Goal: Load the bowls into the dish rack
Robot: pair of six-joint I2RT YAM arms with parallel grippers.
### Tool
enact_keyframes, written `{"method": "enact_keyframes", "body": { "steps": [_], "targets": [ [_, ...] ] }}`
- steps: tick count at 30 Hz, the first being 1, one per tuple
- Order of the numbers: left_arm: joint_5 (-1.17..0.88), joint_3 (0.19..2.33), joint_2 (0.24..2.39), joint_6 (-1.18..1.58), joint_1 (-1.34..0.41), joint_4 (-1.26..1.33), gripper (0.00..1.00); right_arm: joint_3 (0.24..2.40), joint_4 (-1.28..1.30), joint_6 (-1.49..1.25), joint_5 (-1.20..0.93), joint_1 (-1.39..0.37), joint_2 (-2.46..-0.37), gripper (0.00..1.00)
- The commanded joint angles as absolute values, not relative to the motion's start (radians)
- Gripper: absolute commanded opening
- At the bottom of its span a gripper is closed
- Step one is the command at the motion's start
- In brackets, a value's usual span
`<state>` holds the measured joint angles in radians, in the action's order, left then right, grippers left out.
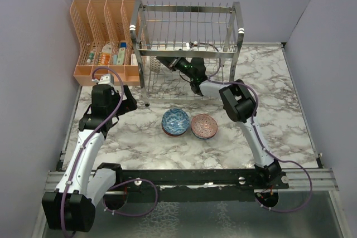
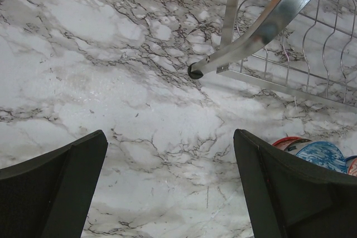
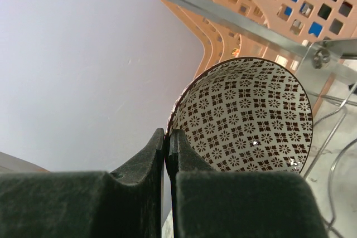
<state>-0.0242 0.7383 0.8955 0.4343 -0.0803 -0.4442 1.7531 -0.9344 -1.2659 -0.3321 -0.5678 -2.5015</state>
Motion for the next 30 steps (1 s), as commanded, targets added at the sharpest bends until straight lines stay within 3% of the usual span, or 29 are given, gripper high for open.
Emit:
{"method": "enact_keyframes", "body": {
  "steps": [1, 15, 18, 21, 24, 27, 30],
  "targets": [
    [-0.002, 0.766, 0.899, 0.423, -0.084, -0.452, 0.99, 1.823, -0.995, -1.266, -0.362, -0.55, -2.537, 0.01],
    [-0.005, 0.766, 0.904, 0.422, -0.086, -0.45, 0.99, 1.831, -0.971, -1.281, -0.374, -0.539, -2.584, 0.04],
    [-0.004, 0.766, 0.902, 0.42, -0.086, -0.451, 0.99, 1.824, -0.961, -1.285, -0.368, -0.54, -2.586, 0.15],
    [-0.005, 0.767, 0.902, 0.419, -0.086, -0.451, 0.99, 1.826, -0.956, -1.284, -0.365, -0.539, -2.589, 0.19],
    [-0.006, 0.766, 0.901, 0.42, -0.087, -0.451, 0.99, 1.829, -0.952, -1.27, -0.368, -0.537, -2.589, 0.28],
    [-0.007, 0.766, 0.902, 0.418, -0.086, -0.451, 0.99, 1.822, -0.956, -1.256, -0.371, -0.534, -2.583, 0.3],
    [-0.007, 0.767, 0.902, 0.418, -0.086, -0.449, 0.99, 1.811, -0.98, -1.251, -0.381, -0.532, -2.574, 0.39]
  ]
}}
